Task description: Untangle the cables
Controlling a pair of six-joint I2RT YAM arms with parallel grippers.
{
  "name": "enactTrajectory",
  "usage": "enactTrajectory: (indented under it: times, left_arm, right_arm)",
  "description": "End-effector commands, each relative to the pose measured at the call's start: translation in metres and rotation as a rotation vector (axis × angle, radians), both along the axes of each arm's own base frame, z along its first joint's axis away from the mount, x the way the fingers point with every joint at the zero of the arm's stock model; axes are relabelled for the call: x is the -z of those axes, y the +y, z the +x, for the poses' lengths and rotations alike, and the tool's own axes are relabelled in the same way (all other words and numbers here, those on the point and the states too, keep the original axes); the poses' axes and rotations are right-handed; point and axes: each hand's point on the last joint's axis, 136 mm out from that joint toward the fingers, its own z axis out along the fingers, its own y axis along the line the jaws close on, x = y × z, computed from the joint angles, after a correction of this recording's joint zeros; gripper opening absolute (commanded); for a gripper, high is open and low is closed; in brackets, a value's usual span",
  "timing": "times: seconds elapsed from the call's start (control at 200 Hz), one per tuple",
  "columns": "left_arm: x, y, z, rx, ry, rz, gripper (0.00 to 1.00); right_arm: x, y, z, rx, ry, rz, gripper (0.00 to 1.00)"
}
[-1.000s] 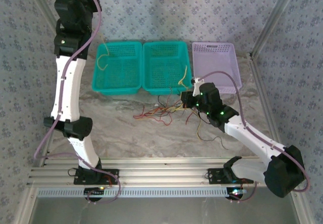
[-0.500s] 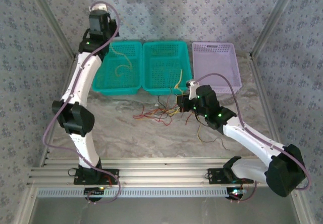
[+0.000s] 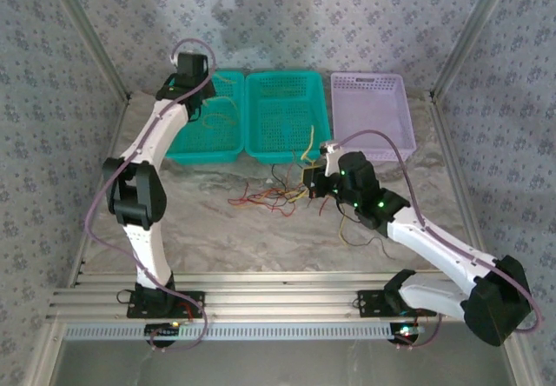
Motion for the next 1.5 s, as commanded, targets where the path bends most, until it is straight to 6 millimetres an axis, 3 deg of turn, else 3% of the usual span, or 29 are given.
enactTrajectory:
  times: [0.0,0.21,0.4,0.6,0.829,1.059,1.199,1.344,1.494]
  left_arm:
    - [0.04,-0.01,-0.005,-0.008,0.074,-0.046,0.14]
    - [0.084,-0.025,-0.015,0.016,0.164,-0.043,0.28]
    - [0.089,-0.036,-0.021,0.042,0.188,-0.034,0.43]
    - [0.069,-0.04,-0.026,0.066,0.165,-0.051,0.6]
    - [0.031,-0.047,-0.033,0.112,0.114,-0.063,0.73]
    - [-0.003,-0.055,-0.043,0.14,0.08,-0.043,0.93]
    - [-0.016,-0.053,-0.051,0.133,0.073,-0.063,0.98]
    - [-0.036,-0.068,-0.077,0.176,0.046,-0.12,0.98]
    - [-0.021,-0.101,-0.125,0.277,0.115,-0.2,0.97]
  right_arm:
    - [-0.006,-0.001,-0.004,0.0,-0.015,0.006,0.0]
    - [-0.014,-0.004,-0.009,-0.001,-0.03,0.007,0.0]
    - [-0.019,-0.006,-0.013,-0.001,-0.037,0.01,0.0]
    - [-0.024,-0.008,-0.016,0.001,-0.045,0.01,0.0]
    - [-0.031,-0.009,-0.019,-0.006,-0.05,0.02,0.0]
    - [-0.03,-0.008,-0.021,-0.008,-0.044,0.027,0.0]
    - [-0.031,-0.008,-0.023,-0.01,-0.046,0.03,0.0]
    - [-0.041,-0.013,-0.022,0.002,-0.075,0.017,0.0]
    - [-0.051,-0.012,-0.021,-0.017,-0.079,0.016,0.0]
